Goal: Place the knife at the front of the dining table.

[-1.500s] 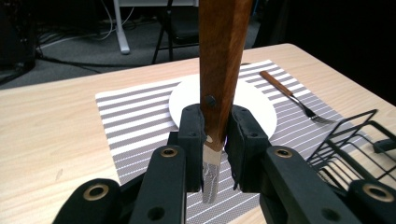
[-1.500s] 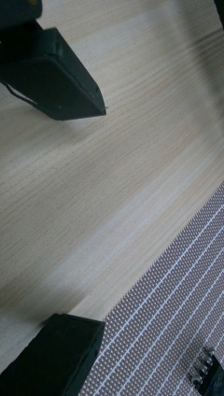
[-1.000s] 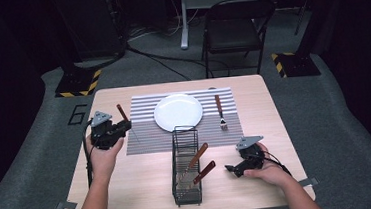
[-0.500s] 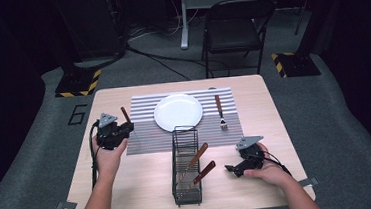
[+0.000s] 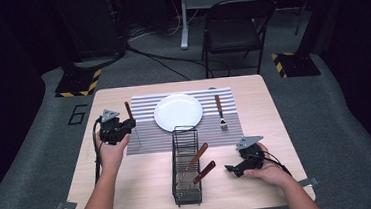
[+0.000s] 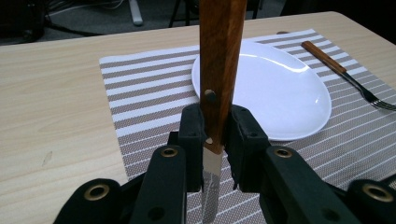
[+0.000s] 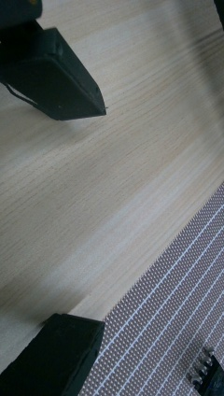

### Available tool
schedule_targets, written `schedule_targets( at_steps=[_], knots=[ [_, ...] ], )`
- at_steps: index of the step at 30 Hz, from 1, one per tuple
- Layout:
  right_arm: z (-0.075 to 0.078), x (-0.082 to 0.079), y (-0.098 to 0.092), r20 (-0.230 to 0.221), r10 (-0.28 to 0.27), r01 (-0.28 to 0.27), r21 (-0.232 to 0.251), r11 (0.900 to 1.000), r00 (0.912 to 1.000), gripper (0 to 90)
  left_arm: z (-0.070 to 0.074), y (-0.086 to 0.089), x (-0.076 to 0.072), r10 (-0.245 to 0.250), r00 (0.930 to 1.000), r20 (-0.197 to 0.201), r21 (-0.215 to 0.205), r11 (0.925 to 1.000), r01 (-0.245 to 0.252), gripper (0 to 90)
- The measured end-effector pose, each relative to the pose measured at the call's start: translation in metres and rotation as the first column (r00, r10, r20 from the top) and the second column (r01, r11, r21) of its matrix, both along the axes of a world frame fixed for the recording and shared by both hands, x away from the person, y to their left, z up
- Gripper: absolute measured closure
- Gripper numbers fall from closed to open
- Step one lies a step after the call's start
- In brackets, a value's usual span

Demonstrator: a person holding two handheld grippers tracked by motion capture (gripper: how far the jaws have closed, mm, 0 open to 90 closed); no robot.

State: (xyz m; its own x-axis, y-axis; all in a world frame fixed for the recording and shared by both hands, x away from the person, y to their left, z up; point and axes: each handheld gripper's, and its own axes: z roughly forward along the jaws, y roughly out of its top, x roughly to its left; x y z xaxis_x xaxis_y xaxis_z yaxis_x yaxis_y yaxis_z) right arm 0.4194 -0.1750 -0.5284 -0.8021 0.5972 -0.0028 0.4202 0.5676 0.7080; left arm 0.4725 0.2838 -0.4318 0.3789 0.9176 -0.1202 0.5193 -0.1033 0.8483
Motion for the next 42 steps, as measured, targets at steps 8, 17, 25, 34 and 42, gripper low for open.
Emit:
schedule_targets(
  at_steps=[8, 17, 25, 34, 42],
  knots=[
    [0.0, 0.0, 0.0, -0.001, -0.002, 0.002, 0.001, 1.0, 1.0, 0.0, -0.003, -0.012, 0.032, 0.002, 0.9983, -0.059, 0.017, 0.9999, -0.001, 76.6],
    [0.0, 0.0, 0.0, 0.0, -0.002, 0.002, 0.001, 1.0, 1.0, 0.0, -0.013, -0.009, 0.054, 0.04, 0.9921, -0.118, -0.035, 0.9984, -0.045, 76.6],
    [0.0, 0.0, 0.0, 0.0, -0.001, 0.001, 0.0, 1.0, 1.0, 0.0, -0.024, -0.007, 0.069, 0.08, 0.9837, -0.161, -0.086, 0.9918, -0.095, 76.4],
    [0.0, 0.0, 0.0, 0.0, -0.001, 0.001, 0.0, 1.0, 1.0, 0.0, -0.035, -0.005, 0.08, 0.108, 0.9753, -0.193, -0.12, 0.9838, -0.133, 76.3],
    [0.0, 0.0, 0.0, -0.001, -0.002, 0.002, 0.001, 1.0, 1.0, 0.0, -0.048, 0.0, 0.089, 0.138, 0.9645, -0.225, -0.174, 0.9682, -0.179, 76.1]
  ],
)
